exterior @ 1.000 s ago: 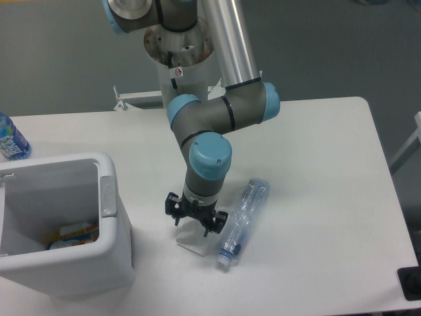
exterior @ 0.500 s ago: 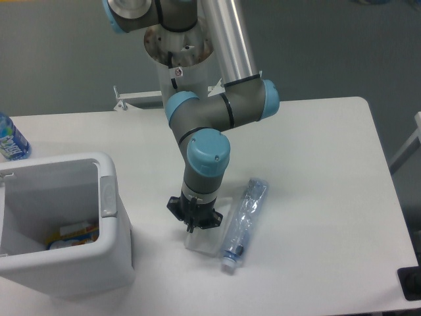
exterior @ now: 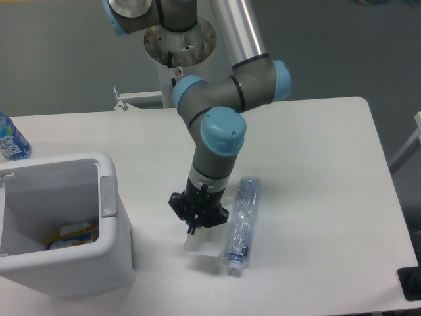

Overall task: Place the trash in the trash can
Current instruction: 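Lower the gripper onto the white wrapper and close on it, then lift the wrapper and carry it over the white bin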

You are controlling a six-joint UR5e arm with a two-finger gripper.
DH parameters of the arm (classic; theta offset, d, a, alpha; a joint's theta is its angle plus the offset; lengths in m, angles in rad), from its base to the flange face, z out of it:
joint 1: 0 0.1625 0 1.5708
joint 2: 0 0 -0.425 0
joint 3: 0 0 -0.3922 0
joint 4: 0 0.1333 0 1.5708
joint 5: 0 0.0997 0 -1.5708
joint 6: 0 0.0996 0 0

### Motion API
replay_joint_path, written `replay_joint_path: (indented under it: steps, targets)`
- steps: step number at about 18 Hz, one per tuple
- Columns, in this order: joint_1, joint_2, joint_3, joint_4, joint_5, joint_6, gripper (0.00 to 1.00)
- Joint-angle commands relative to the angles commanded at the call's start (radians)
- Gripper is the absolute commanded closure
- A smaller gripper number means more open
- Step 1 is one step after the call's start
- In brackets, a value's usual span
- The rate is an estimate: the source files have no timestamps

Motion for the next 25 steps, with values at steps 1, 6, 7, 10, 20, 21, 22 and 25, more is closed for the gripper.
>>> replay_joint_path:
  steps: [1,6,7,10,20,21,22,25]
  targets:
    - [0.0,-0.002,0.031,0.0,0.0,-0.051,1.0]
    - [0.0,-0.032,0.176,0.0,-0.04,-0.226,1.0]
    - [0.0,-0.041,0.209,0.0,-0.048,-0.244,1.0]
    - [0.0,-0.041,0.287,0.0,-0.051,-0.309,1.0]
    - [-0.049,0.067,0.329,0.006,-0.087,-0.425,1.0]
    - [-0.063,0.081,0.324,0.006,-0.087,-0.428,1.0]
    - [-0.08,0.096,0.321,0.006,-0.087,-0.43,1.0]
    - [-0.127,0.132,0.306,0.006,-0.087,-0.454,1.0]
